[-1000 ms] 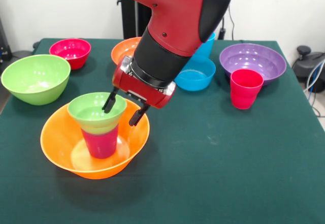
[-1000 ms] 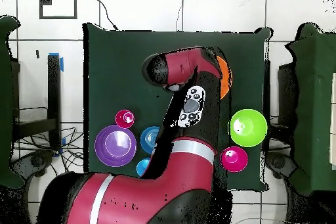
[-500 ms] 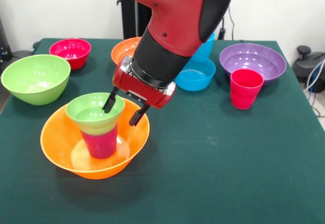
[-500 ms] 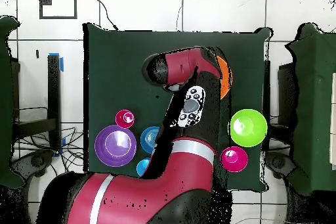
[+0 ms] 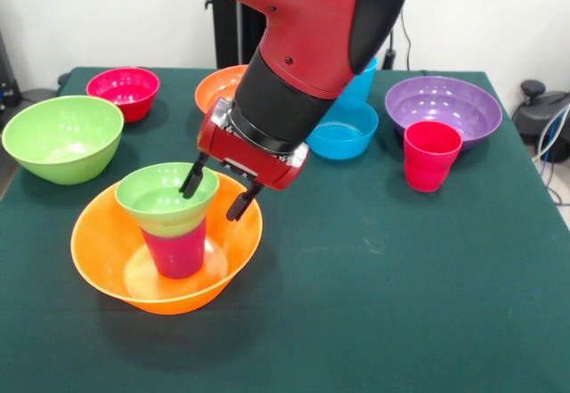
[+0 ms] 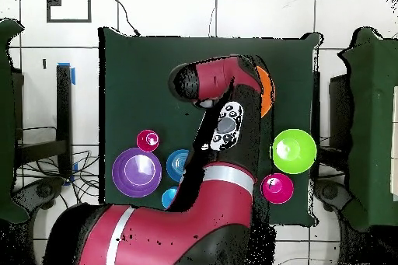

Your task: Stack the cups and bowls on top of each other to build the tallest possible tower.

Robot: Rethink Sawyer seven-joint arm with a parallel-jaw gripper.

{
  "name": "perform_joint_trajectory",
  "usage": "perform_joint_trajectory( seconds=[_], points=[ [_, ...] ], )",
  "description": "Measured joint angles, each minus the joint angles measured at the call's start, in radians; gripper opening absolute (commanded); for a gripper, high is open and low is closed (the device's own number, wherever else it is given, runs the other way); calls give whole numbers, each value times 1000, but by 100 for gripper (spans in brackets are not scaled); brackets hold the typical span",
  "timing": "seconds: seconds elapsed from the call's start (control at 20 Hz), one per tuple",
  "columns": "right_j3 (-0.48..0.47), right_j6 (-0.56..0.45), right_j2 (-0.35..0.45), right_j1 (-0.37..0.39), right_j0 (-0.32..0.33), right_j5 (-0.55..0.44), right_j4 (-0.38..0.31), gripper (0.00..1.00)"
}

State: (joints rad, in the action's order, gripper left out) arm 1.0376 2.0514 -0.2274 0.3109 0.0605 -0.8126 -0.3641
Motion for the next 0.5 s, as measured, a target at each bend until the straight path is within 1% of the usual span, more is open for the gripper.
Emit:
perform_joint_trajectory(
  seconds=[0.1, 0.3, 0.5],
  points=[
    [3, 0, 0, 4, 0, -1, 4, 100],
    [18, 0, 2, 38, -3, -37, 37, 100],
    [19, 0, 2, 84, -21, -135, 86, 100]
  ],
)
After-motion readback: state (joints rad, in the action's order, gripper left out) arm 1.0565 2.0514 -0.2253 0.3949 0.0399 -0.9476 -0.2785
